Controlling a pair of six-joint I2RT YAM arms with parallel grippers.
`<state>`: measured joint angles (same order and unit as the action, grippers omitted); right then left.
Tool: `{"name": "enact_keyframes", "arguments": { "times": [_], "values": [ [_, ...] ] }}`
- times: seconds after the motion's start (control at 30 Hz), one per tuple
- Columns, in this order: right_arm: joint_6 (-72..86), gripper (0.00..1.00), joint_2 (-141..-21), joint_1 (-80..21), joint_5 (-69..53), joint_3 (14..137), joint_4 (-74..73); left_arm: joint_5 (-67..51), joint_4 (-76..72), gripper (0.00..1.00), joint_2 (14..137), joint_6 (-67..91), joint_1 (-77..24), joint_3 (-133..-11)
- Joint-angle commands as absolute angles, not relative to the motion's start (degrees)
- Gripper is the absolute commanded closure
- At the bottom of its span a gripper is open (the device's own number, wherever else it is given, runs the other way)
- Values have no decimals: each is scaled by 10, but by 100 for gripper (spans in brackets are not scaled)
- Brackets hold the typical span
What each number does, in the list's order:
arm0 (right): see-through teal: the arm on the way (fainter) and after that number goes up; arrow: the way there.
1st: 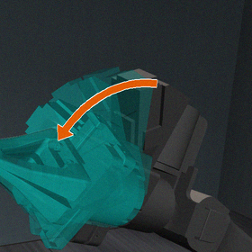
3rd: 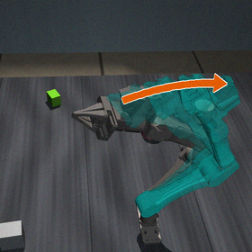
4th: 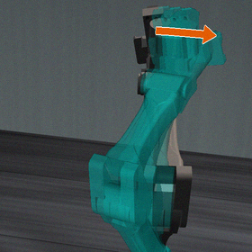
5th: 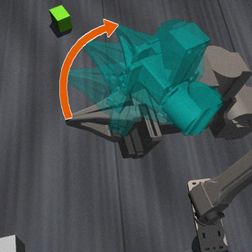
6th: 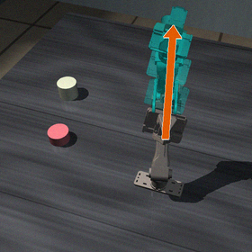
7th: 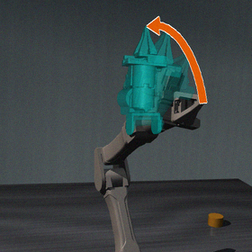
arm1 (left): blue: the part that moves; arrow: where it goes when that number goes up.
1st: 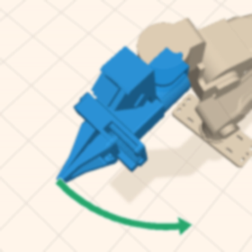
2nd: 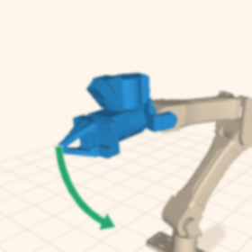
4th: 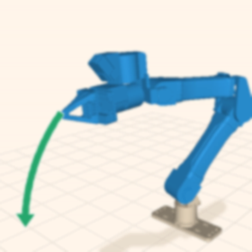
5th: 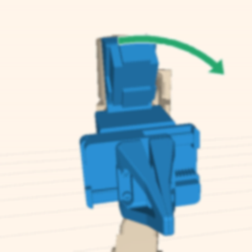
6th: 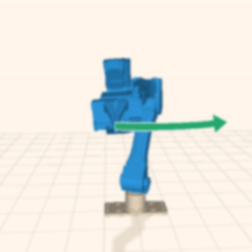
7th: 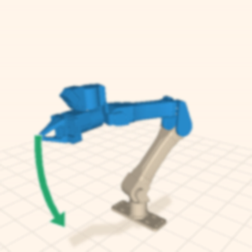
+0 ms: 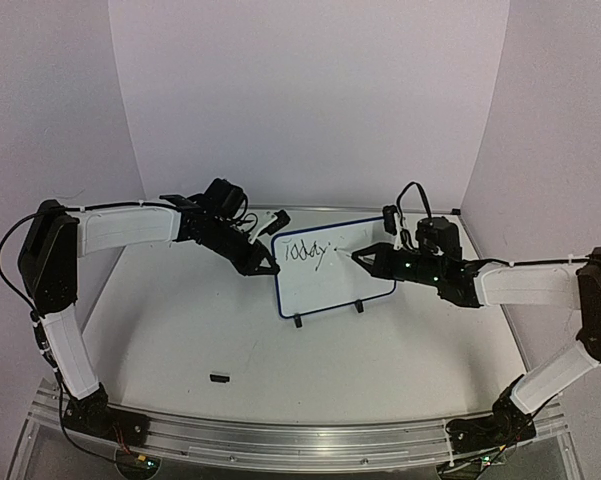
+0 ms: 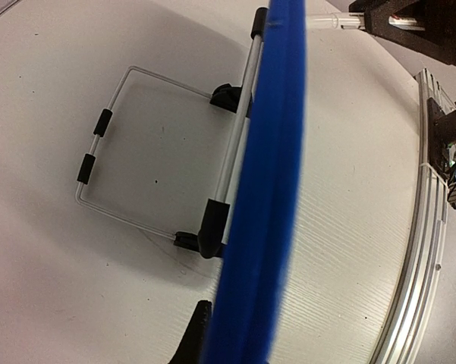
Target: Write a sentence on the whiteboard
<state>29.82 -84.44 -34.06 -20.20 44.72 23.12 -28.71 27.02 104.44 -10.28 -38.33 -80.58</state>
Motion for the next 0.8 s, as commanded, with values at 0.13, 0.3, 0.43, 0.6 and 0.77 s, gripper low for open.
{"name": "enact_keyframes", "arguments": {
  "times": [0.13,0.3,0.43,0.6,0.77],
  "values": [
    [294,100,-867,-341,-211,472,251,-258,282,100,1056,-115,-387,-827],
    [298,100,-850,-341,-179,457,246,-257,283,100,1056,-116,-387,-827],
    [296,100,-826,-341,-152,446,230,-257,282,100,1055,-116,-387,-827],
    [291,100,-811,-341,-143,442,214,-257,283,100,1055,-116,-387,-827],
    [290,100,-814,-341,-151,442,209,-258,283,100,1055,-116,-387,-828]
  ]
}}
